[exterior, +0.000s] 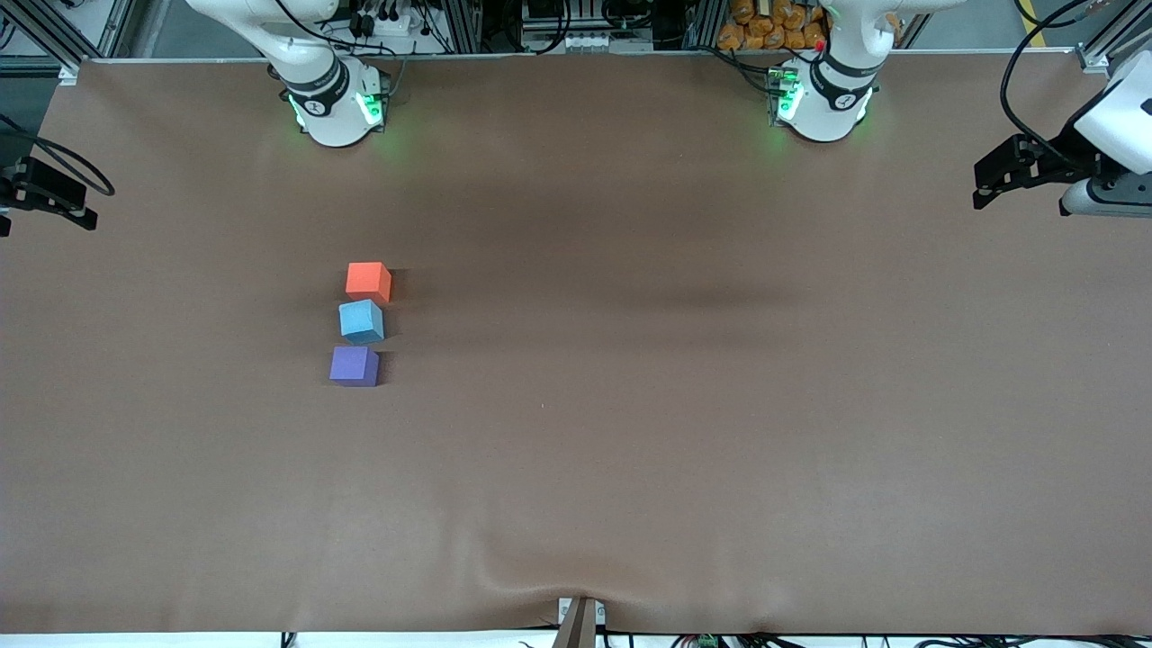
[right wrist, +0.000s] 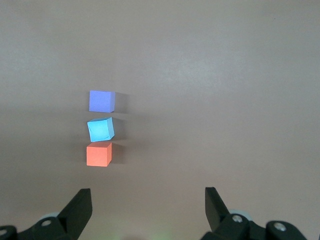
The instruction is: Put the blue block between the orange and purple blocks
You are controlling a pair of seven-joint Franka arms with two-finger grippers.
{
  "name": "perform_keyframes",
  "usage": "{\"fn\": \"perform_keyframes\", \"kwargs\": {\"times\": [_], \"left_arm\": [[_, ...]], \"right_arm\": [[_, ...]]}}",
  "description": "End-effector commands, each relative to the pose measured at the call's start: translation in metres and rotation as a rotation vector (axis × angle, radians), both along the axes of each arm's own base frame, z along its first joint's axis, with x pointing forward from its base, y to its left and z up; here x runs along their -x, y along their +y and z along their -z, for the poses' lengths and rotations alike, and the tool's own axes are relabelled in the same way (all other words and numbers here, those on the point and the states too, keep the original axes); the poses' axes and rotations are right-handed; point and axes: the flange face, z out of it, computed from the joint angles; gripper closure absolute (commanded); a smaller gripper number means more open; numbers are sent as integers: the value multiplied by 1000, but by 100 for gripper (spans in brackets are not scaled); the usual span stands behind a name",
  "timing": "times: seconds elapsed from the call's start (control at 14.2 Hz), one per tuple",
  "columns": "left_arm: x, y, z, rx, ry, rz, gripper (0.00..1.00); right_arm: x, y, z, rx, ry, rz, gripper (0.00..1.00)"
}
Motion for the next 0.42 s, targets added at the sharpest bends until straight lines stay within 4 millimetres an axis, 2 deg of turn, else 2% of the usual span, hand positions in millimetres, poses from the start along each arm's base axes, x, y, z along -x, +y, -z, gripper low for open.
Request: {"fn": "perform_keyframes", "kwargs": {"times": [0.0,0.35], "left_arm": [[-1,2,-5,-11,-6,16,0],[-3,3,-2,-10,-1,13,0]], "right_arm": [[10,-2,-4,8,-1,-10,0],[10,-3,-4,7,2,-9,0]]}}
